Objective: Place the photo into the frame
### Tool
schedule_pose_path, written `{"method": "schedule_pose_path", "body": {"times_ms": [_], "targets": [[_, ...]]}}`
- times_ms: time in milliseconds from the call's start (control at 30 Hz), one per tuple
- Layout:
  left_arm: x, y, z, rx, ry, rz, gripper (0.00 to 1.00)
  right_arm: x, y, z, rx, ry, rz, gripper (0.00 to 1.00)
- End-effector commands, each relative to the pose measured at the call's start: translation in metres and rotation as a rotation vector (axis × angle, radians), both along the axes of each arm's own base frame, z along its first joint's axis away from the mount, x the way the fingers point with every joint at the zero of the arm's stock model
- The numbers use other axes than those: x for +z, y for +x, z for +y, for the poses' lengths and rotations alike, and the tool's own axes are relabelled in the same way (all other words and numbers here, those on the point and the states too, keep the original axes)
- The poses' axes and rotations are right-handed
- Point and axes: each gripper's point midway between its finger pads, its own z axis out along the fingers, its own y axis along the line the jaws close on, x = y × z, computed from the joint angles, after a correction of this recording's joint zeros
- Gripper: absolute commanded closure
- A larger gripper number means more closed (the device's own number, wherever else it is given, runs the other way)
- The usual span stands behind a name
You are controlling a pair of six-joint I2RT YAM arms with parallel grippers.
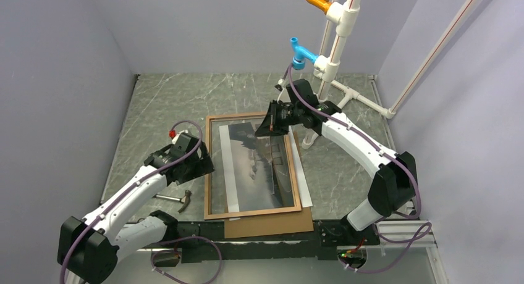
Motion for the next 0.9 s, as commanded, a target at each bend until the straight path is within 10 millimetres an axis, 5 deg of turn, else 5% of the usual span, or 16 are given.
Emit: {"method": "schedule_pose_path", "body": {"times_ms": [0, 533, 867], "targets": [[-0.010, 0.007, -0.005, -0.015, -0.023, -0.006, 0.11, 0.023, 0.016, -0.002, -0.014, 0.040, -0.069, 1.00], [-0.082, 0.003, -0.007, -0.011, 0.010, 0.148, 0.40, 0.034, 0.010, -0.001, 0.035, 0.082, -0.054, 1.00], [-0.081, -0.001, 0.012, 0.032, 0.079, 0.152, 0.68, 0.035, 0.009, 0.004, 0.050, 0.110, -0.040, 1.00]]}}
